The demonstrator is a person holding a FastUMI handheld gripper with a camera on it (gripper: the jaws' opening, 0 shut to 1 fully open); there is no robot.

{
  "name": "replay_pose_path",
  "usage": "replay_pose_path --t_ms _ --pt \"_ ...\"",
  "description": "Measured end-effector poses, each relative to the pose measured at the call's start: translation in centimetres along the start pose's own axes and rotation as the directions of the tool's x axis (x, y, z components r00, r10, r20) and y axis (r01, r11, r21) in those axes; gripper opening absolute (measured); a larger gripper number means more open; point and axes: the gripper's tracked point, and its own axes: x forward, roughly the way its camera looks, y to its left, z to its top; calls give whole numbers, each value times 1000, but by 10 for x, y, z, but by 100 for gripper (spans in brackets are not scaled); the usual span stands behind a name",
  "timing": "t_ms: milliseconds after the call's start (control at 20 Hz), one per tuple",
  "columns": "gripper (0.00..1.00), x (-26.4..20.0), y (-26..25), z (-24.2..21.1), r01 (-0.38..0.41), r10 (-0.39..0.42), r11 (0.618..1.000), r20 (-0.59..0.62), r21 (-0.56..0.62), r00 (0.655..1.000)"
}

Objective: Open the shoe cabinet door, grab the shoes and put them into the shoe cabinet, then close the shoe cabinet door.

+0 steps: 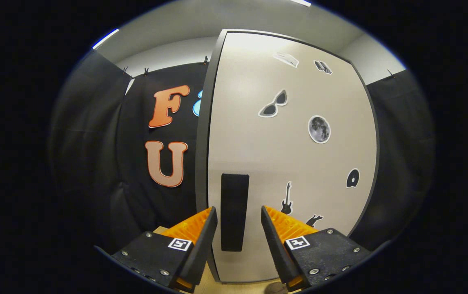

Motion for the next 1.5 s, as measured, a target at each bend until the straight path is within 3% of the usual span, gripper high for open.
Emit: replay_pose_path --t_ms 100,350,550,750,1050,1500 --pt "65 8 -1 -4 10 -10 1000 -9 -10 1000" --pt "40 13 7 -7 5 -5 1000 -10 1 1000" --pt "34 12 7 -9 -14 16 998 -34 57 999" --pt "26 8 6 -9 -11 13 999 -48 42 999" --pt "22 -16 1 -9 -26 32 997 -73 72 997" --pt "21 -61 -31 -10 79 -75 996 -97 33 992"
